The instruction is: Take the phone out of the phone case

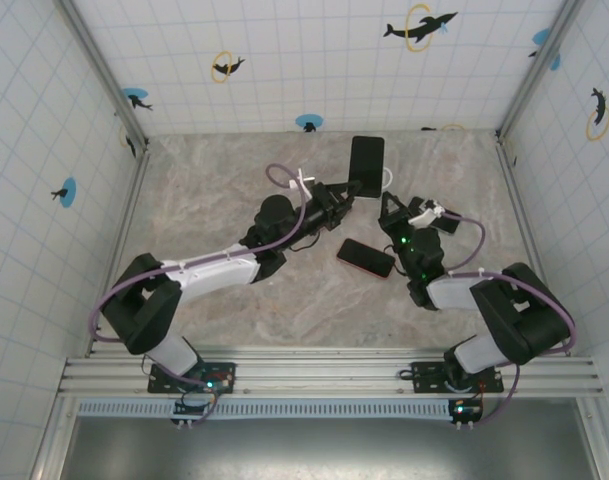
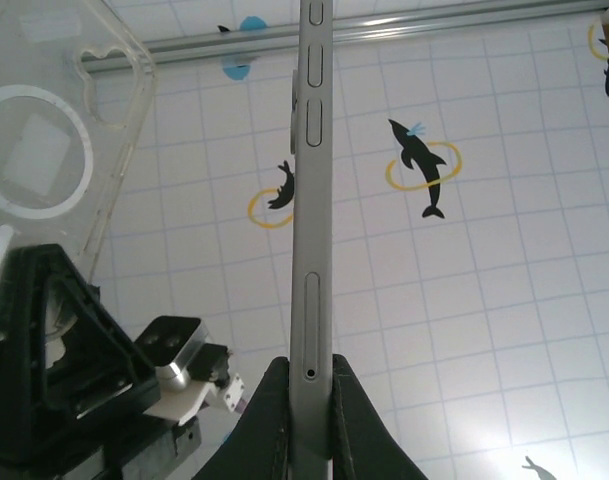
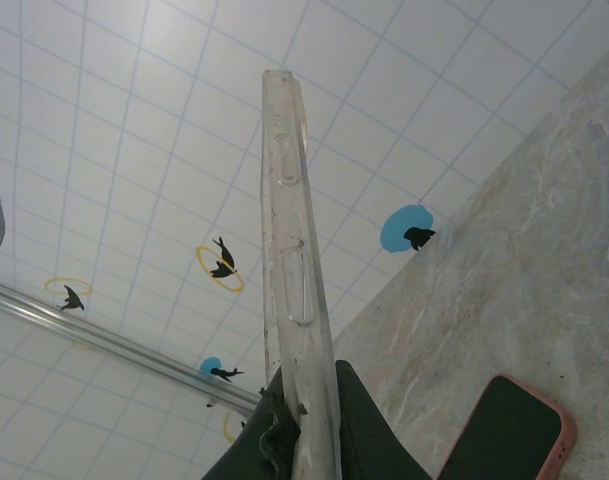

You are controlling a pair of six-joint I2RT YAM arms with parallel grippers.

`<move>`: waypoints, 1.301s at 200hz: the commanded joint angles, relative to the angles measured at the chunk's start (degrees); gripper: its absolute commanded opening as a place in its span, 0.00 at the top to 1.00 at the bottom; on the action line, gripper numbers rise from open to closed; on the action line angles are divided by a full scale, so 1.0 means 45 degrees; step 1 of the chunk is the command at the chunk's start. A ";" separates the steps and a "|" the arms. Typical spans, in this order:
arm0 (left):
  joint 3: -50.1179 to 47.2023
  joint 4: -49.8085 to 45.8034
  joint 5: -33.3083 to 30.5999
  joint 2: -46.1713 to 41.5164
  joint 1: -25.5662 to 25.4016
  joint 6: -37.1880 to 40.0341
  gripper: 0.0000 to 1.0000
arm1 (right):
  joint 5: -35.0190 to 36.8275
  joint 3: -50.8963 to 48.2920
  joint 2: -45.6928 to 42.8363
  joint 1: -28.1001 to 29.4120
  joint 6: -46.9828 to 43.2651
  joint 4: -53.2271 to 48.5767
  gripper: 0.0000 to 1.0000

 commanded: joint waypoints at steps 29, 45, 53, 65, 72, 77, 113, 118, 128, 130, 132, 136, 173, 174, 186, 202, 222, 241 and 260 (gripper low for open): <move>-0.1625 -0.1297 0.2131 -0.1678 0.2079 0.1474 1.00 | -0.0612 0.0575 0.0061 0.0180 0.0435 -0.0666 1.00; -0.2260 -0.1619 0.2691 -0.2101 0.2846 0.1796 1.00 | -0.0539 0.0649 0.0163 0.0467 0.0566 -0.0811 1.00; -0.2461 -0.2041 0.3034 -0.2310 0.3298 0.2121 1.00 | -0.0453 0.0675 0.0223 0.0624 0.0597 -0.0858 1.00; -0.2799 -0.2573 0.3341 -0.2668 0.3937 0.2650 1.00 | -0.0417 0.0739 0.0352 0.0837 0.0678 -0.0882 1.00; -0.3006 -0.2919 0.3515 -0.2830 0.4307 0.2943 1.00 | -0.0367 0.0786 0.0457 0.0970 0.0684 -0.0853 1.00; -0.3231 -0.2953 0.3681 -0.2929 0.4570 0.3019 1.00 | -0.0324 0.0804 0.0508 0.1059 0.0674 -0.0846 1.00; -0.4251 -0.2728 0.5364 -0.2833 0.6658 0.3554 1.00 | -0.0205 0.1187 0.1039 0.1735 0.0650 -0.0900 1.00; -0.4306 -0.2827 0.5501 -0.2779 0.6893 0.3756 1.00 | -0.0193 0.1275 0.1129 0.1835 0.0645 -0.0905 1.00; -0.4445 -0.3028 0.5757 -0.2736 0.7330 0.4175 1.00 | -0.0143 0.1448 0.1308 0.2032 0.0591 -0.0915 1.00; -0.4494 -0.3039 0.5815 -0.2724 0.7409 0.4254 1.00 | -0.0141 0.1481 0.1343 0.2073 0.0588 -0.0913 1.00; -0.4516 -0.3056 0.5903 -0.2707 0.7502 0.4341 1.00 | -0.0141 0.1509 0.1381 0.2112 0.0582 -0.0903 1.00; -0.4541 -0.3168 0.6023 -0.2668 0.7676 0.4537 1.00 | -0.0148 0.1574 0.1457 0.2159 0.0571 -0.0905 1.00; -0.4886 -0.3405 0.7367 -0.1978 0.9499 0.5911 1.00 | -0.0191 0.2216 0.2200 0.2703 0.0624 -0.0858 1.00; -0.4906 -0.3380 0.7408 -0.1945 0.9544 0.5922 1.00 | -0.0195 0.2225 0.2220 0.2710 0.0625 -0.0859 1.00; -0.5141 -0.2986 0.7833 -0.1491 1.0037 0.6003 1.00 | -0.0227 0.2443 0.2446 0.2861 0.0662 -0.0868 1.00; -0.5385 -0.2471 0.8219 -0.1006 1.0564 0.6113 1.00 | -0.0221 0.2723 0.2730 0.3035 0.0713 -0.0858 1.00; -0.5314 -0.2476 0.8575 -0.0504 1.1050 0.6559 1.00 | -0.0219 0.2974 0.3032 0.3204 0.0757 -0.0806 1.00; -0.5017 -0.2916 0.8952 0.0032 1.1449 0.7143 1.00 | -0.0238 0.3292 0.3360 0.3371 0.0779 -0.0853 1.00; -0.4874 -0.2955 0.9198 0.0535 1.1839 0.7402 1.00 | -0.0296 0.3569 0.3696 0.3496 0.0905 -0.0822 1.00</move>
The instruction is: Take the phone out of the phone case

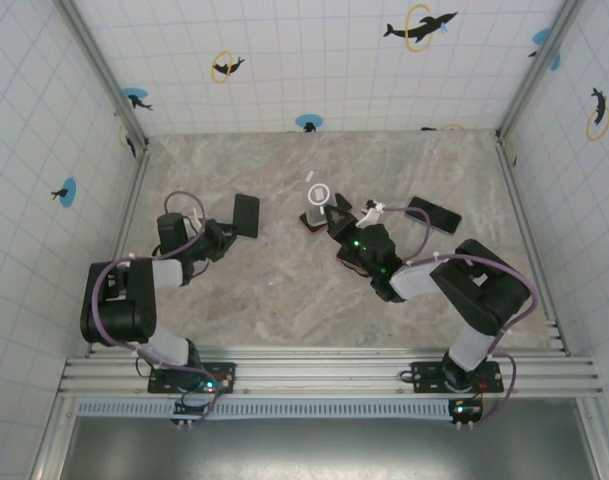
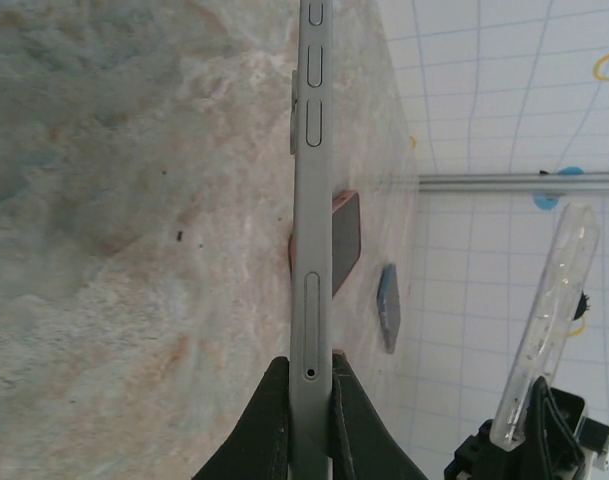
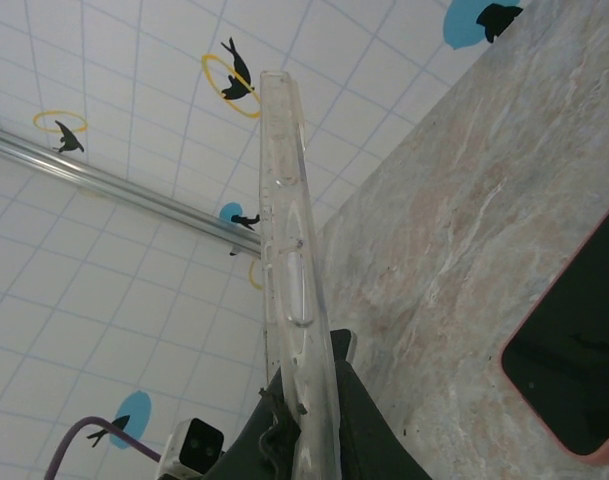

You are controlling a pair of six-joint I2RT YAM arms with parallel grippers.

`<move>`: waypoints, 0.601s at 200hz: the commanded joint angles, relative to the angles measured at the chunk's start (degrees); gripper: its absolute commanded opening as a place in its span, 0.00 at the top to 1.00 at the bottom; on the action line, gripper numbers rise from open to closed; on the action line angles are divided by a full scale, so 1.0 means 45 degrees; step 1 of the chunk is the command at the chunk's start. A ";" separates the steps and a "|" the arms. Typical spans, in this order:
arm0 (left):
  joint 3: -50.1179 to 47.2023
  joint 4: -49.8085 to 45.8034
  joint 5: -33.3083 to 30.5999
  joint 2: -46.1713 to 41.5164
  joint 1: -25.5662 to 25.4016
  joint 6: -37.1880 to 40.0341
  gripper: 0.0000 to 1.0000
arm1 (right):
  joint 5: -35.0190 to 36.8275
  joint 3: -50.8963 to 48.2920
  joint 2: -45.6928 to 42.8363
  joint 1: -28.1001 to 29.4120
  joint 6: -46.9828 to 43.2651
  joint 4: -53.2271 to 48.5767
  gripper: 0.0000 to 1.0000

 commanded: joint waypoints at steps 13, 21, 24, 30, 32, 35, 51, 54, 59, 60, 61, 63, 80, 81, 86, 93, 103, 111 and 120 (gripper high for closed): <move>0.0710 0.0309 0.1219 0.0838 0.0748 0.1329 1.00 | 0.0124 0.0813 0.0661 0.0251 0.0253 0.0384 1.00; 0.0803 0.0329 0.1385 0.1021 0.0872 0.1348 1.00 | 0.0129 0.0891 0.0776 0.0283 0.0263 0.0453 1.00; 0.0823 0.0339 0.1432 0.1076 0.0897 0.1365 1.00 | 0.0120 0.0928 0.0815 0.0296 0.0236 0.0460 1.00; 0.0893 0.0269 0.1466 0.1178 0.0965 0.1447 1.00 | 0.0073 0.0988 0.0867 0.0338 0.0243 0.0468 1.00; 0.0926 0.0232 0.1452 0.1209 0.0961 0.1495 1.00 | 0.0072 0.1018 0.0885 0.0341 0.0229 0.0453 1.00; 0.0970 0.0141 0.1421 0.1258 0.1008 0.1574 1.00 | 0.0086 0.1047 0.0917 0.0360 0.0224 0.0434 1.00; 0.1072 0.0262 0.1401 0.1678 0.1172 0.1433 1.00 | 0.0066 0.1231 0.1063 0.0442 0.0238 0.0431 1.00; 0.1032 0.0445 0.1442 0.1754 0.1240 0.1319 1.00 | 0.0047 0.1256 0.1083 0.0458 0.0243 0.0424 1.00; 0.1040 0.0676 0.1469 0.1901 0.1259 0.1143 1.00 | 0.0025 0.1299 0.1122 0.0498 0.0226 0.0413 1.00; 0.1041 0.0712 0.1478 0.1928 0.1255 0.1118 1.00 | 0.0019 0.1313 0.1123 0.0508 0.0225 0.0418 1.00; 0.1060 0.0739 0.1482 0.1961 0.1273 0.1096 1.00 | 0.0016 0.1310 0.1134 0.0504 0.0234 0.0420 1.00; 0.1080 0.0784 0.1500 0.2000 0.1287 0.1070 1.00 | 0.0024 0.1323 0.1152 0.0510 0.0226 0.0398 1.00; 0.1159 0.0683 0.1468 0.2375 0.1383 0.1122 1.00 | 0.0012 0.1332 0.1222 0.0558 0.0249 0.0432 1.00; 0.1158 0.0686 0.1468 0.2389 0.1386 0.1118 1.00 | 0.0003 0.1329 0.1222 0.0567 0.0256 0.0437 1.00; 0.1180 0.0703 0.1486 0.2448 0.1411 0.1113 0.99 | -0.0015 0.1326 0.1241 0.0577 0.0263 0.0441 1.00; 0.1144 0.0691 0.1458 0.2499 0.1470 0.1113 0.99 | -0.0012 0.1327 0.1242 0.0586 0.0266 0.0474 1.00; 0.1154 0.0641 0.1380 0.2539 0.1538 0.1197 0.98 | -0.0028 0.1307 0.1262 0.0595 0.0263 0.0493 1.00; 0.1251 0.0363 0.1350 0.2625 0.1587 0.1362 0.98 | -0.0016 0.1307 0.1281 0.0624 0.0263 0.0482 1.00; 0.1294 0.0335 0.1360 0.2738 0.1674 0.1341 0.98 | -0.0061 0.1320 0.1318 0.0647 0.0263 0.0519 1.00</move>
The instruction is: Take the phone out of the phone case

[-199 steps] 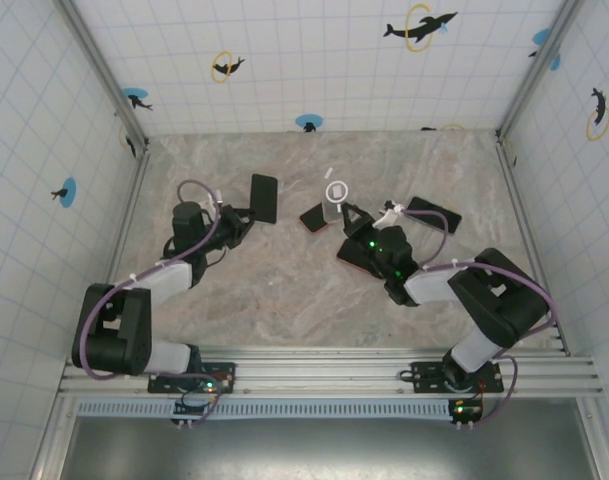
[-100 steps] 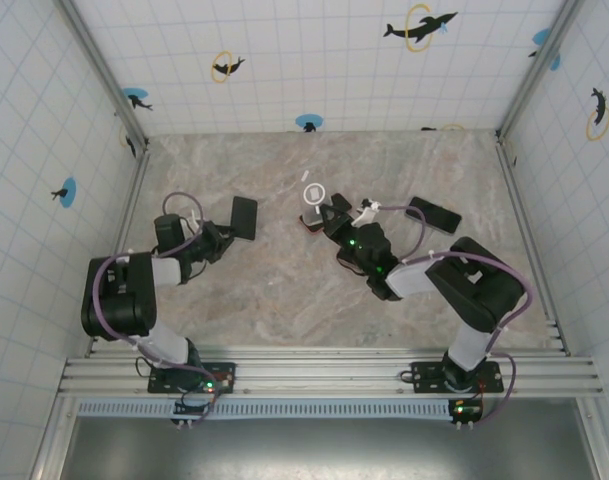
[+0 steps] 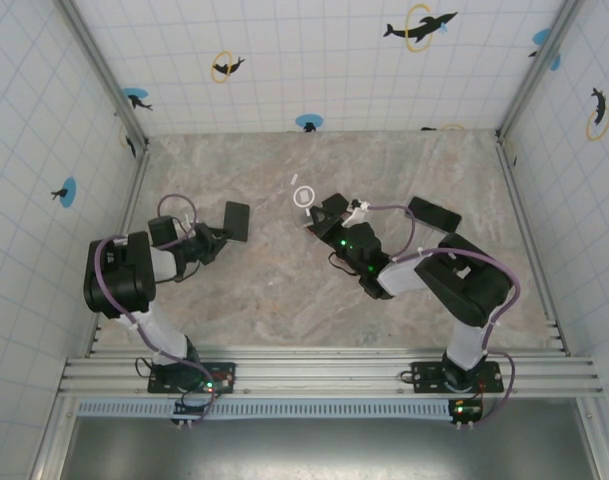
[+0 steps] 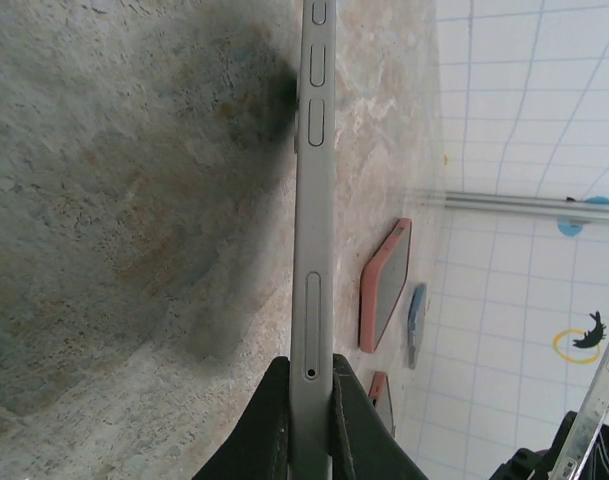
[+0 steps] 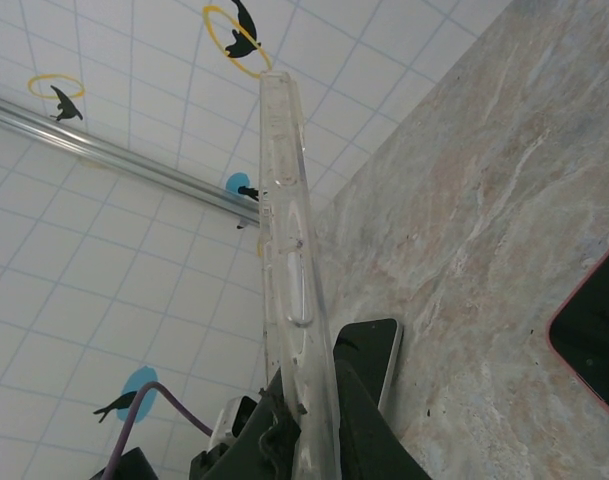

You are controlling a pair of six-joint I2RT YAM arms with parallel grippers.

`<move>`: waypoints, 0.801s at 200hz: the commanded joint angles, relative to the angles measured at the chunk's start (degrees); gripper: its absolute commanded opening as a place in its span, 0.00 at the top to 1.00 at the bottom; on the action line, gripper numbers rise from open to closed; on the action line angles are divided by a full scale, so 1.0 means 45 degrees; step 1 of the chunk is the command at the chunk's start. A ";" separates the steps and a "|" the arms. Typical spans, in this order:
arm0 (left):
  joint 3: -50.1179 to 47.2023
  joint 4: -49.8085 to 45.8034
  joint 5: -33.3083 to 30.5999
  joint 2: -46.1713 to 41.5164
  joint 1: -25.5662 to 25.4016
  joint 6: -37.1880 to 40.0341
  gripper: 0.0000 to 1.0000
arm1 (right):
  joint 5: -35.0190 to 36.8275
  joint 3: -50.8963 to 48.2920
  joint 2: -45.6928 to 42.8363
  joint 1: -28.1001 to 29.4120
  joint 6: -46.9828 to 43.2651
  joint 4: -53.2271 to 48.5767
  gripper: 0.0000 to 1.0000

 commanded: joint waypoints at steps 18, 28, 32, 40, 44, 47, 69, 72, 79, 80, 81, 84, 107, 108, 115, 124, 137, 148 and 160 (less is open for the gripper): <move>0.0416 0.0499 0.0433 0.0457 0.0363 0.0235 0.97 | 0.0066 0.0413 0.0333 0.0160 0.0117 0.0546 1.00; 0.0358 0.0510 0.0375 0.0517 0.0490 0.0231 0.97 | 0.0026 0.0414 0.0393 0.0170 0.0152 0.0601 1.00; 0.0370 0.0483 0.0374 0.0550 0.0486 0.0230 0.96 | 0.0021 0.0426 0.0412 0.0175 0.0156 0.0585 1.00; 0.0366 0.0427 0.0374 0.0601 0.0462 0.0210 0.93 | 0.0018 0.0434 0.0435 0.0170 0.0176 0.0600 1.00; 0.0395 0.0360 0.0376 0.0634 0.0508 0.0225 0.92 | 0.0008 0.0434 0.0437 0.0168 0.0176 0.0620 1.00; 0.0419 0.0294 0.0374 0.0654 0.0511 0.0244 0.91 | 0.0020 0.0434 0.0457 0.0166 0.0176 0.0622 1.00; 0.0544 -0.0303 0.0275 0.0659 0.0524 0.0491 0.86 | 0.0051 0.0434 0.0474 0.0177 0.0158 0.0575 1.00; 0.0579 -0.0500 0.0234 0.0659 0.0528 0.0585 0.85 | 0.0076 0.0438 0.0476 0.0179 0.0157 0.0566 1.00; 0.0681 -0.0940 0.0081 0.0639 0.0537 0.0826 0.80 | 0.0087 0.0424 0.0476 0.0184 0.0155 0.0543 1.00; 0.0700 -0.0965 0.0071 0.0630 0.0537 0.0860 0.79 | 0.0096 0.0419 0.0476 0.0182 0.0156 0.0524 1.00; 0.0719 -0.1047 0.0047 0.0625 0.0517 0.0887 0.78 | 0.0100 0.0416 0.0476 0.0181 0.0156 0.0525 1.00; 0.0733 -0.1252 -0.0033 0.0611 0.0535 0.0993 0.75 | 0.0134 0.0415 0.0476 0.0184 0.0139 0.0507 1.00; 0.1126 -0.2929 -0.0808 0.0523 0.0527 0.2011 0.69 | 0.0239 0.0394 0.0514 0.0202 0.0154 0.0483 1.00; 0.1147 -0.2985 -0.0833 0.0523 0.0561 0.2039 0.69 | 0.0230 0.0394 0.0515 0.0200 0.0155 0.0485 1.00; 0.1192 -0.3237 -0.0938 0.0522 0.0558 0.2181 0.66 | 0.0239 0.0394 0.0534 0.0235 0.0166 0.0502 1.00; 0.1301 -0.3481 -0.1073 0.0540 0.0549 0.2307 0.64 | 0.0207 0.0410 0.0569 0.0219 0.0194 0.0488 1.00; 0.1389 -0.3706 -0.1202 0.0561 0.0555 0.2412 0.62 | 0.0190 0.0414 0.0593 0.0239 0.0210 0.0517 1.00; 0.1401 -0.3851 -0.1296 0.0562 0.0577 0.2469 0.60 | 0.0202 0.0413 0.0611 0.0238 0.0215 0.0487 1.00; 0.1491 -0.4280 -0.1609 0.0506 0.0608 0.2741 0.57 | 0.0217 0.0413 0.0613 0.0243 0.0215 0.0483 1.00</move>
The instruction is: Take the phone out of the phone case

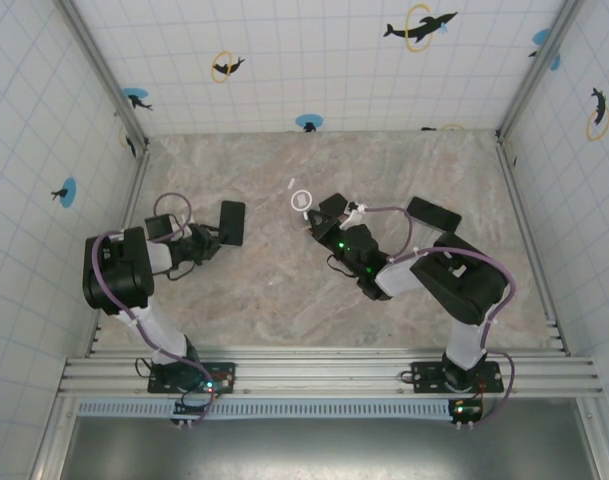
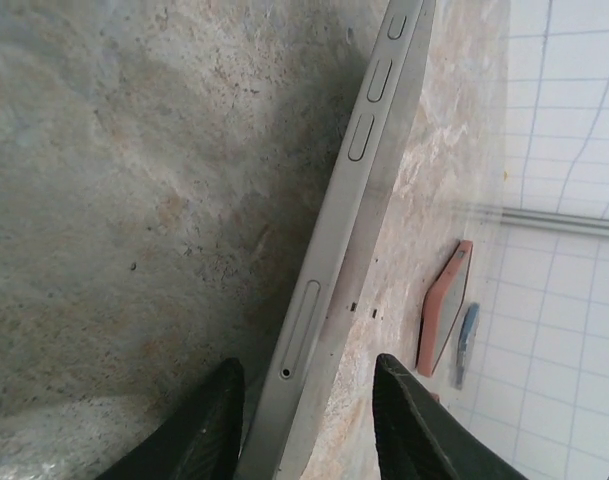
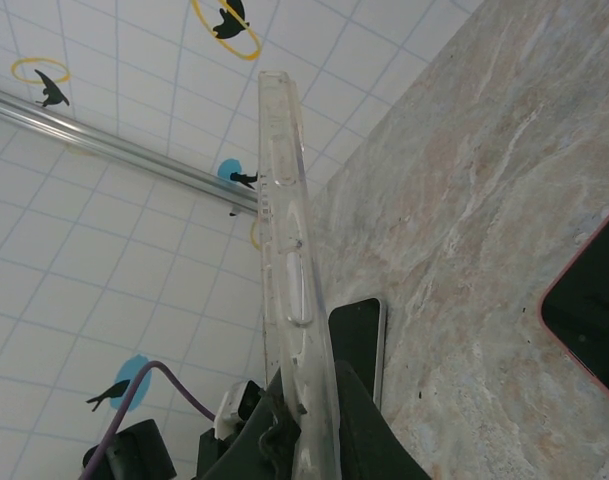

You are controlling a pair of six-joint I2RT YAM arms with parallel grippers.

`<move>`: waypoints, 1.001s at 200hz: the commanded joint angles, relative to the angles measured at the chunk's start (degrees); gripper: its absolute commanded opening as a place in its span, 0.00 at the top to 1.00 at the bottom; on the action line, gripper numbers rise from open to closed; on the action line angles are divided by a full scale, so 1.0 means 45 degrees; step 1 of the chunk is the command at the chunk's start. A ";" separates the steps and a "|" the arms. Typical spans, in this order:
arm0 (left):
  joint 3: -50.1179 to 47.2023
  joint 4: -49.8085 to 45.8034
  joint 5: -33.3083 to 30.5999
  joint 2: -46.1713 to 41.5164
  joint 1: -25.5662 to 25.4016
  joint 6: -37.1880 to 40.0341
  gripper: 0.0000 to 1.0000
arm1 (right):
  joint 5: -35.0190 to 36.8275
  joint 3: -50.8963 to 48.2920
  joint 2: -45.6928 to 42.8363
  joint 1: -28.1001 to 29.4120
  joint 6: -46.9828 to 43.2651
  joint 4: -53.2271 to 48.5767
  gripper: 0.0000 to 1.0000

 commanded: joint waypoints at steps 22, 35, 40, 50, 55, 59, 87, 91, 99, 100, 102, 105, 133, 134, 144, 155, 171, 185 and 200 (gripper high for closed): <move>0.0428 -0.1995 -0.1478 -0.0138 0.0210 0.1377 0.54 | 0.0315 0.0396 0.0370 0.0117 0.0098 0.0406 1.00; 0.0460 -0.2194 -0.1789 -0.0202 0.0270 0.1503 0.51 | 0.0444 0.0396 0.0461 0.0137 0.0237 0.0429 1.00; 0.0521 -0.2351 -0.1890 -0.0193 0.0249 0.1609 0.51 | 0.0485 0.0395 0.0500 0.0158 0.0240 0.0429 1.00; 0.0563 -0.2502 -0.1967 -0.0169 0.0251 0.1699 0.50 | 0.0574 0.0468 0.0546 0.0202 0.0230 0.0310 1.00; 0.0548 -0.2482 -0.1927 -0.0170 0.0251 0.1681 0.49 | 0.0645 0.0515 0.0546 0.0242 0.0206 0.0204 1.00; 0.0534 -0.2481 -0.1912 -0.0176 0.0244 0.1670 0.49 | 0.0699 0.0539 0.0556 0.0265 0.0160 0.0132 1.00; 0.0640 -0.3205 -0.2442 -0.0400 0.0251 0.2093 0.45 | 0.1410 0.1181 0.0570 0.0529 0.0025 -0.1525 1.00; 0.0647 -0.3282 -0.2491 -0.0446 0.0254 0.2148 0.45 | 0.1451 0.1294 0.0583 0.0545 0.0042 -0.1778 1.00; 0.0689 -0.3500 -0.2623 -0.0523 0.0263 0.2268 0.44 | 0.1649 0.1577 0.0643 0.0624 0.0064 -0.2351 1.00; 0.0694 -0.3528 -0.2658 -0.0519 0.0257 0.2287 0.44 | 0.1649 0.1577 0.0643 0.0624 0.0064 -0.2351 1.00; 0.0708 -0.3597 -0.2693 -0.0545 0.0253 0.2330 0.44 | 0.1691 0.1618 0.0657 0.0635 0.0064 -0.2437 1.00; 0.0742 -0.3685 -0.2756 -0.0580 0.0251 0.2389 0.44 | 0.1735 0.1678 0.0682 0.0675 0.0050 -0.2537 1.00; 0.0774 -0.4138 -0.3153 -0.0844 0.0251 0.2788 0.42 | 0.2186 0.2173 0.1050 0.0943 0.0045 -0.2964 1.00; 0.0776 -0.4159 -0.3157 -0.0855 0.0251 0.2810 0.42 | 0.2193 0.2192 0.1064 0.0947 0.0035 -0.2992 1.00; 0.0759 -0.4208 -0.3160 -0.0920 0.0230 0.2851 0.42 | 0.2393 0.2436 0.1216 0.1029 0.0006 -0.3323 1.00; 0.0739 -0.4256 -0.3109 -0.0997 0.0246 0.2926 0.41 | 0.2539 0.2750 0.1390 0.1141 -0.0013 -0.3662 1.00; 0.0766 -0.4360 -0.3090 -0.1156 0.0230 0.2988 0.41 | 0.2750 0.3197 0.1668 0.1314 -0.0123 -0.4069 1.00; 0.0857 -0.4596 -0.3269 -0.1390 0.0244 0.3105 0.40 | 0.3081 0.3642 0.1960 0.1501 -0.0124 -0.4581 1.00; 0.0973 -0.4856 -0.3395 -0.1805 0.0250 0.3207 0.40 | 0.3373 0.4244 0.2339 0.1678 0.0055 -0.5240 1.00</move>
